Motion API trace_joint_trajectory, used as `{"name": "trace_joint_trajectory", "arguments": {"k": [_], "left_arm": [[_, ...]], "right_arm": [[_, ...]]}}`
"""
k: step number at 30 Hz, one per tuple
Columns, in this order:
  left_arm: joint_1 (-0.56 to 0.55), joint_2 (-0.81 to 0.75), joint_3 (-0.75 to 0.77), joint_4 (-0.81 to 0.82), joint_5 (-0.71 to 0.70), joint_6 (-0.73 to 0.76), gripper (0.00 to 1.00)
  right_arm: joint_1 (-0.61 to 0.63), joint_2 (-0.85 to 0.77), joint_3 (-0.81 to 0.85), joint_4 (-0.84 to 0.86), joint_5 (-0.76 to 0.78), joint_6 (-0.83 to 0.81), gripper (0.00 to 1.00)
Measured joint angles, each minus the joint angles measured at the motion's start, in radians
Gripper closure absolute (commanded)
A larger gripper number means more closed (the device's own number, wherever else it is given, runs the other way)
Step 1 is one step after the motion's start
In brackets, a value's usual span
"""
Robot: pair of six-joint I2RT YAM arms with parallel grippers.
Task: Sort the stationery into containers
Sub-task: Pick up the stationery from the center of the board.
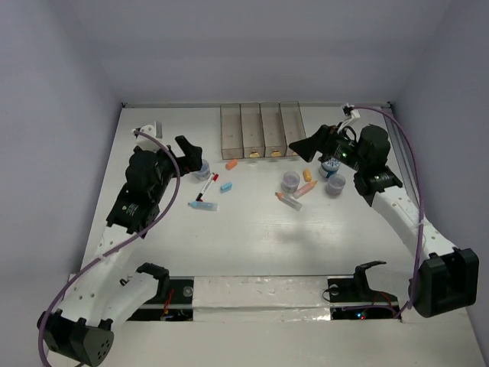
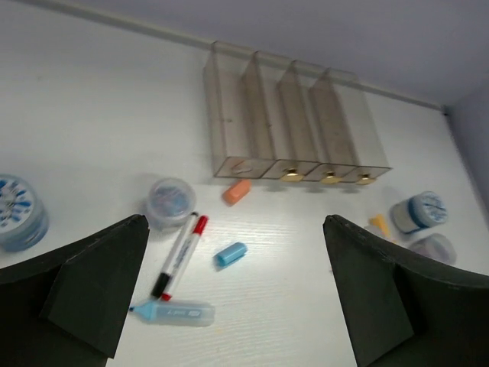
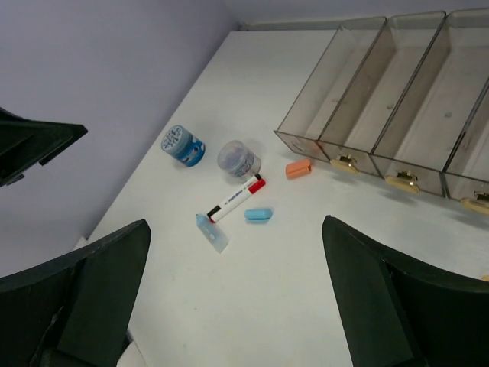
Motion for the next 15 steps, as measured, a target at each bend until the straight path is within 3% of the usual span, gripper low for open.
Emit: {"name": "trace_joint_trajectory", "arguments": {"k": [8, 15], "left_arm": [[0.029, 0.122, 0.029, -0.156, -0.256, 0.003, 0.01], [0.305, 0.270, 0.038, -0.205, -0.254, 0.016, 0.01]], "right_arm": [[0.040, -0.086, -0.111, -0.052, 0.045, -0.039, 0.00], [0.045, -0.117, -0.119, -0.056, 0.064, -0.044, 0.00]]}}
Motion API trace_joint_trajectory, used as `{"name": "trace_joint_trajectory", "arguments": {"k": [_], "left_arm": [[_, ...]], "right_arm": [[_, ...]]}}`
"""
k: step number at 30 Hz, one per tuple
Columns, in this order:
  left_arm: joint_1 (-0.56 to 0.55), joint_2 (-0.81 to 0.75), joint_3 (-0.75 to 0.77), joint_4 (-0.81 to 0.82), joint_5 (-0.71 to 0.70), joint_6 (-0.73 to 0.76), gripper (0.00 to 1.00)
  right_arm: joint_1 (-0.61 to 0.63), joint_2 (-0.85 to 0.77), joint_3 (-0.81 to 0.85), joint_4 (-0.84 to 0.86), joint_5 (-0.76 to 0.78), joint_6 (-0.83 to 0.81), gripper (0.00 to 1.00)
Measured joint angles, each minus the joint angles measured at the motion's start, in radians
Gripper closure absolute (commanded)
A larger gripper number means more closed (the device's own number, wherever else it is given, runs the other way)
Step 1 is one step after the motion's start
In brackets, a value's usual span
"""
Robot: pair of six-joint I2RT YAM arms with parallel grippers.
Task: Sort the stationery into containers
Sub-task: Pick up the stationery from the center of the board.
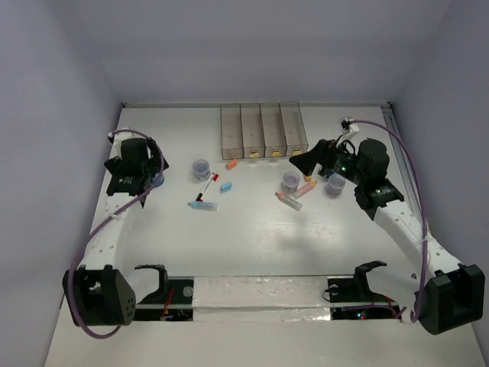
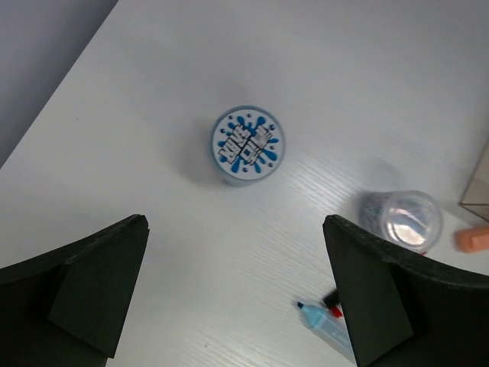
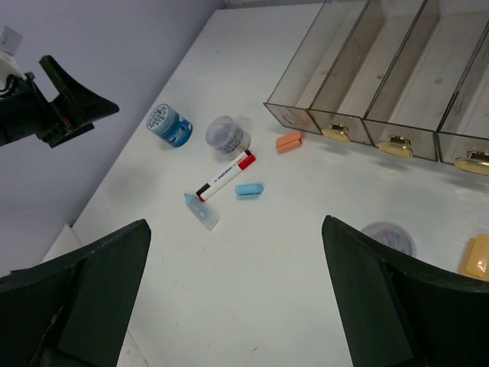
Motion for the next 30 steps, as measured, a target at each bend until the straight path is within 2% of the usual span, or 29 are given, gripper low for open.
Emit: {"name": "trace_joint_trajectory", "arguments": {"k": [7, 13, 22, 26, 30], "left_arm": [[0.084, 0.140, 0.000, 0.001, 0.024, 0.010, 0.01], [0.090, 0.226, 0.005, 0.009, 0.059, 0.017, 0.01], [0.090, 0.418, 0.101, 0.043, 0.126, 0.020, 0.01], [0.090, 0.497, 0.170, 0.045, 0.116, 0.021, 0.07], [0.090, 0.537, 0.206, 0.055, 0.100, 0.024, 0.22]], "right_arm": [[0.013, -0.003, 0.000, 0.000, 0.015, -0.003, 0.00], [0.020, 0.013, 0.000, 0.000, 0.010, -0.003, 0.00], [0.051, 0.025, 0.000, 0.001, -0.002, -0.003, 0.00], [0.052, 0.025, 0.000, 0.002, -0.002, -0.003, 0.00], [0.053, 0.029, 0.000, 0.003, -0.002, -0.003, 0.00]]}}
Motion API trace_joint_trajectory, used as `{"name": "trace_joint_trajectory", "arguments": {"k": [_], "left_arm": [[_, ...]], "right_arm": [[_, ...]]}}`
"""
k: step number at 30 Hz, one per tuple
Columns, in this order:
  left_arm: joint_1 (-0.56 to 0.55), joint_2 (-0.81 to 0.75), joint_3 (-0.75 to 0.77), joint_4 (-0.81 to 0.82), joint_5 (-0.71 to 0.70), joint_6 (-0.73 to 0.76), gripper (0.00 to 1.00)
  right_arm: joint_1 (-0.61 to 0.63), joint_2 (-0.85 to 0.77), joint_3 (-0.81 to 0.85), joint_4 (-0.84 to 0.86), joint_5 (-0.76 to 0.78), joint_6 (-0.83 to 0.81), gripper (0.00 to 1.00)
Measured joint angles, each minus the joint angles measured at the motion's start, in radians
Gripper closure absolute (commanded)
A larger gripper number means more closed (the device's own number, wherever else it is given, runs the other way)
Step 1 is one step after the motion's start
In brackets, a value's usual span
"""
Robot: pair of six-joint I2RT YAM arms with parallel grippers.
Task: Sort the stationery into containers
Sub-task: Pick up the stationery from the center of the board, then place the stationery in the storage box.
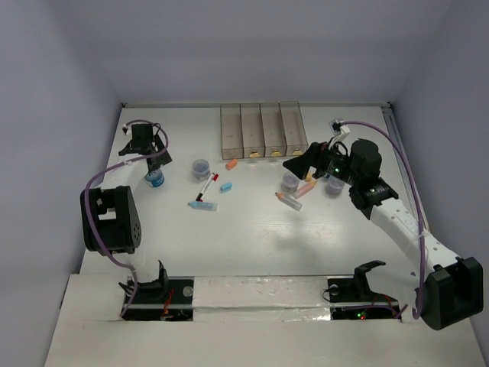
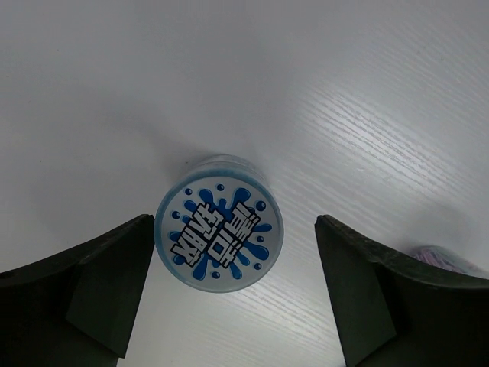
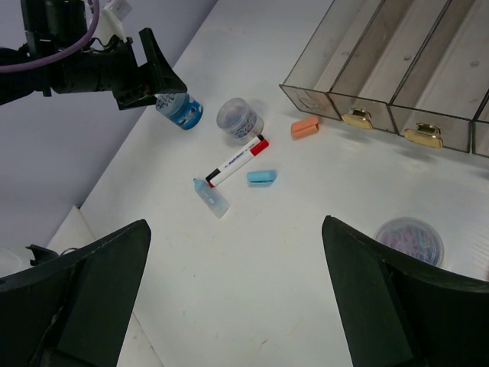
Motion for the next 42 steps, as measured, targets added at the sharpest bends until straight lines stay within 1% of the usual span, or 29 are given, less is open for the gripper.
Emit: {"name": "trace_joint_trajectory", "arguments": {"k": [3, 8, 9, 10, 14, 17, 18, 19, 21, 25, 29, 34, 37, 41, 42], "left_arm": [[0.000, 0.006, 0.002, -0.001, -0.011, 0.005, 0.27], [0.000, 0.010, 0.002, -0.002, -0.026, 0.011, 0.29], [0.000, 0.012, 0.002, -0.002, -0.027, 0.011, 0.34], [0.000, 0.016, 0.002, -0.003, -0.029, 0.011, 0.36], [0.000, 0.027, 0.002, -0.002, -0.034, 0.016, 0.36], [0.000, 0.030, 0.004, -0.003, -0.038, 0.016, 0.52], [0.000, 0.031, 0.004, -0.002, -0.039, 0.016, 0.62], [0.000, 0.031, 0.004, -0.003, -0.039, 0.017, 0.65], [0.000, 0.031, 0.007, -0.006, -0.035, 0.017, 0.68], [-0.012, 0.031, 0.050, -0.059, -0.010, 0.013, 0.68], [-0.086, 0.031, 0.188, -0.116, 0.008, 0.002, 0.68], [-0.232, 0.050, 0.478, -0.115, 0.025, -0.022, 0.68], [-0.297, 0.112, 0.664, -0.080, 0.040, -0.031, 0.69], [-0.331, 0.236, 0.851, -0.071, 0.056, -0.042, 0.70], [-0.338, 0.293, 0.910, -0.064, 0.062, -0.043, 0.70]], "right_arm": [[0.002, 0.013, 0.000, 0.003, 0.000, 0.000, 0.00], [0.006, 0.035, 0.000, 0.003, 0.000, -0.001, 0.00], [0.006, 0.036, 0.000, 0.003, 0.000, -0.001, 0.00], [0.006, 0.036, 0.000, 0.003, 0.001, -0.001, 0.00], [0.006, 0.035, 0.000, 0.003, 0.002, -0.005, 0.00], [0.006, 0.035, 0.000, 0.002, 0.002, -0.011, 0.00], [0.006, 0.035, 0.000, 0.002, 0.003, -0.012, 0.00], [0.006, 0.035, 0.000, 0.001, 0.004, -0.014, 0.00], [0.006, 0.035, 0.000, 0.000, 0.006, -0.016, 0.00], [0.006, 0.035, 0.000, -0.001, 0.013, -0.016, 0.00], [0.006, 0.035, 0.000, -0.001, 0.016, -0.016, 0.00], [0.006, 0.035, 0.000, 0.000, 0.026, -0.016, 0.00], [0.006, 0.035, 0.000, 0.003, 0.038, -0.016, 0.00], [0.006, 0.029, -0.018, 0.013, 0.053, -0.015, 0.00], [0.006, 0.029, -0.022, 0.013, 0.054, -0.015, 0.00]]}}
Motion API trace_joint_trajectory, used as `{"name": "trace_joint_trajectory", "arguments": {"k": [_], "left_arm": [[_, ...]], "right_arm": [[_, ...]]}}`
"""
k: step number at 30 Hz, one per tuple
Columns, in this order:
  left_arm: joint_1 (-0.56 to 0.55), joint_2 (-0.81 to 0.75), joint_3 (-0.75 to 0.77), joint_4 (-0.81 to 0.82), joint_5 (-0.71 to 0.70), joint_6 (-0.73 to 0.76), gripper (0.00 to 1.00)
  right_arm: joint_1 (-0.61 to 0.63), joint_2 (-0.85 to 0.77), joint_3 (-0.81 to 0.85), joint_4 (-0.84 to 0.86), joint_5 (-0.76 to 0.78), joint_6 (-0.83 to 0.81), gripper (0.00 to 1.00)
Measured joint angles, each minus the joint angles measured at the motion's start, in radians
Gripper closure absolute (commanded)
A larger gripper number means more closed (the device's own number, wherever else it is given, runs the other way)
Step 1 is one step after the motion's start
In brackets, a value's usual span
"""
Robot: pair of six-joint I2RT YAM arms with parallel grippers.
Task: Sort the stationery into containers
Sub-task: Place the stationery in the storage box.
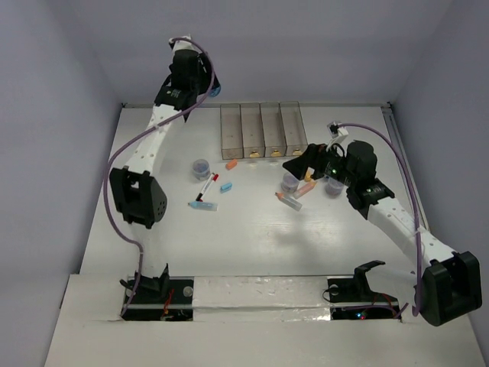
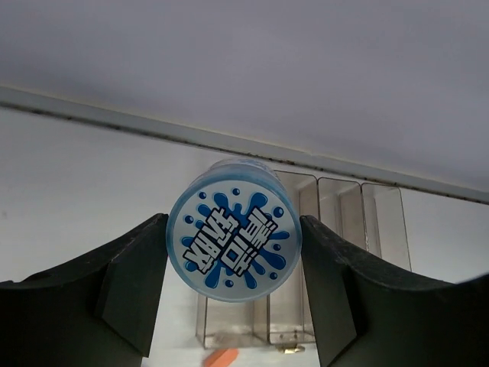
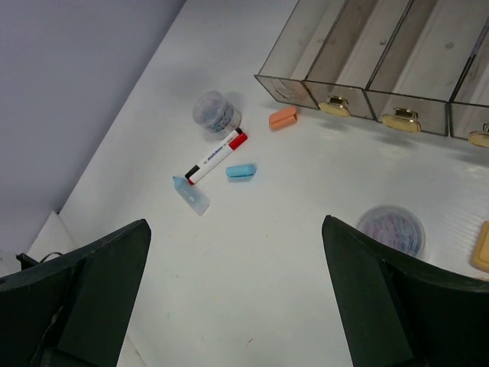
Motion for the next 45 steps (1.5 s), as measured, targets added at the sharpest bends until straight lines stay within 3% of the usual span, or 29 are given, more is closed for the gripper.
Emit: {"name": "trace_joint_trajectory", "arguments": {"k": [4, 10, 16, 32, 36, 38, 39, 42, 45], "left_arm": [[-0.023, 0.163, 0.109, 0.015, 0.025, 0.002, 0.70], [-0.048, 0.251, 0.016, 0.038, 0.045, 0.000, 0.70], [-0.071, 0.358, 0.102, 0.054, 0.040, 0.004, 0.71], [-0.086, 0.480, 0.243, 0.060, -0.059, 0.082, 0.68], [-0.086, 0.496, 0.245, 0.055, -0.064, 0.098, 0.60], [-0.086, 0.499, 0.246, 0.055, -0.064, 0.101, 0.46], [-0.086, 0.499, 0.246, 0.054, -0.064, 0.103, 0.32], [-0.086, 0.499, 0.249, 0.062, -0.061, 0.107, 0.14], [-0.086, 0.499, 0.265, 0.075, -0.056, 0.106, 0.04]], "right_arm": [[0.009, 0.011, -0.002, -0.003, -0.022, 0.001, 0.00], [0.029, 0.021, -0.003, -0.002, -0.015, -0.012, 0.00], [0.029, 0.021, -0.003, -0.003, -0.014, -0.016, 0.00], [0.029, 0.066, -0.003, -0.006, 0.023, -0.038, 0.00], [0.029, 0.085, -0.002, -0.020, 0.046, -0.043, 0.00], [0.029, 0.085, -0.001, -0.031, 0.064, -0.046, 0.00], [0.029, 0.085, 0.000, -0.032, 0.072, -0.048, 0.00], [0.029, 0.085, 0.009, -0.042, 0.108, -0.052, 0.00], [0.029, 0.085, 0.019, -0.052, 0.143, -0.053, 0.00]]}}
